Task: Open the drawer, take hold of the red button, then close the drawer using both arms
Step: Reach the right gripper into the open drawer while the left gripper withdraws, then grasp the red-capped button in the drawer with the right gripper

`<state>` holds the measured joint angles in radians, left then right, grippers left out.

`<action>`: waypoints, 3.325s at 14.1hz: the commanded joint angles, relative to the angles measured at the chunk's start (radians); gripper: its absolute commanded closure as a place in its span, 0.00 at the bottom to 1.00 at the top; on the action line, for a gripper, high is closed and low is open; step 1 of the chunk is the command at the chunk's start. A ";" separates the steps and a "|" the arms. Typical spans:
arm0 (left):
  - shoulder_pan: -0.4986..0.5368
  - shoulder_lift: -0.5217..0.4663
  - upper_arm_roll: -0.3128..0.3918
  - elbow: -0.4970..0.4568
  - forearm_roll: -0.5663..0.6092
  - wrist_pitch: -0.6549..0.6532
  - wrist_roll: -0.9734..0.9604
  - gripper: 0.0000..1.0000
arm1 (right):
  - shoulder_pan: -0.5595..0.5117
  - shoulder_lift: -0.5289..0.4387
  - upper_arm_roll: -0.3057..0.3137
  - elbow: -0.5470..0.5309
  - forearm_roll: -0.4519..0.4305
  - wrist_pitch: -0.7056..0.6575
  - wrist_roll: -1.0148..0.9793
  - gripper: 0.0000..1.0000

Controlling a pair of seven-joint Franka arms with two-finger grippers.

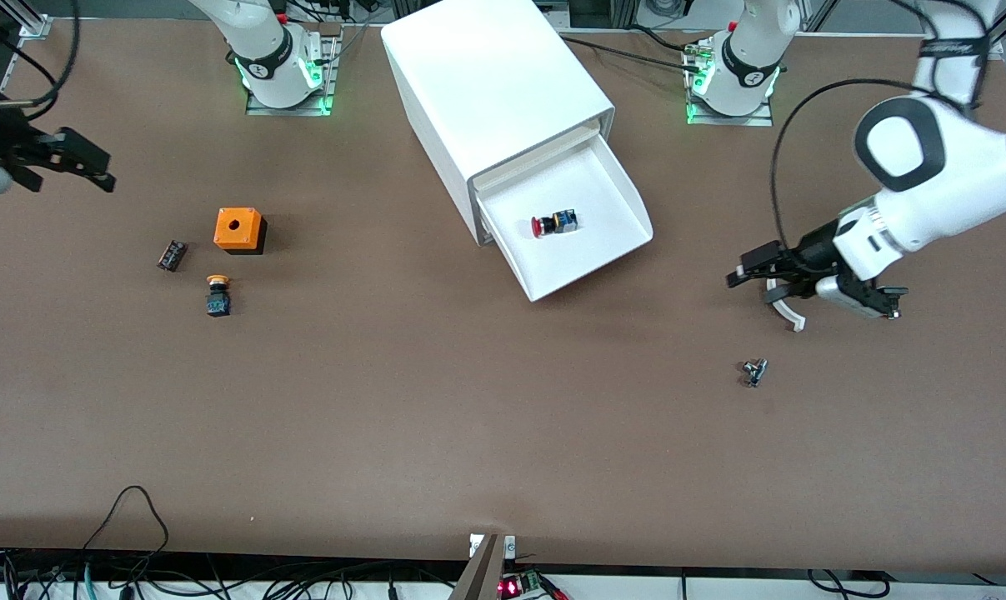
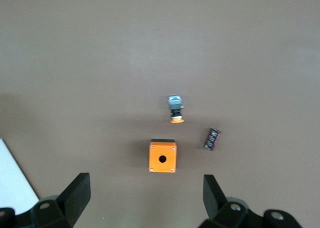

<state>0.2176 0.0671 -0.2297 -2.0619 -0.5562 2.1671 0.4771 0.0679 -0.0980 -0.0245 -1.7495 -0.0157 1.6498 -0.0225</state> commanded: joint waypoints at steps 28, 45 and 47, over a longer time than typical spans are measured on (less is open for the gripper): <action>0.006 -0.053 0.026 0.418 0.602 -0.605 -0.448 0.00 | 0.681 0.839 0.181 0.645 0.123 0.274 -0.639 0.00; -0.001 -0.046 0.024 0.436 0.593 -0.605 -0.450 0.00 | 0.808 0.906 0.094 0.645 0.117 0.289 -0.746 0.00; -0.001 -0.046 0.024 0.436 0.592 -0.605 -0.451 0.00 | 0.810 0.919 0.094 0.644 0.115 0.291 -0.743 0.01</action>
<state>0.2217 0.0203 -0.2038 -1.6489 0.0159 1.5826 0.0301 0.8653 0.7912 0.0776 -1.1425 0.1116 1.9489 -0.7550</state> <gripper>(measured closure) 0.000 0.000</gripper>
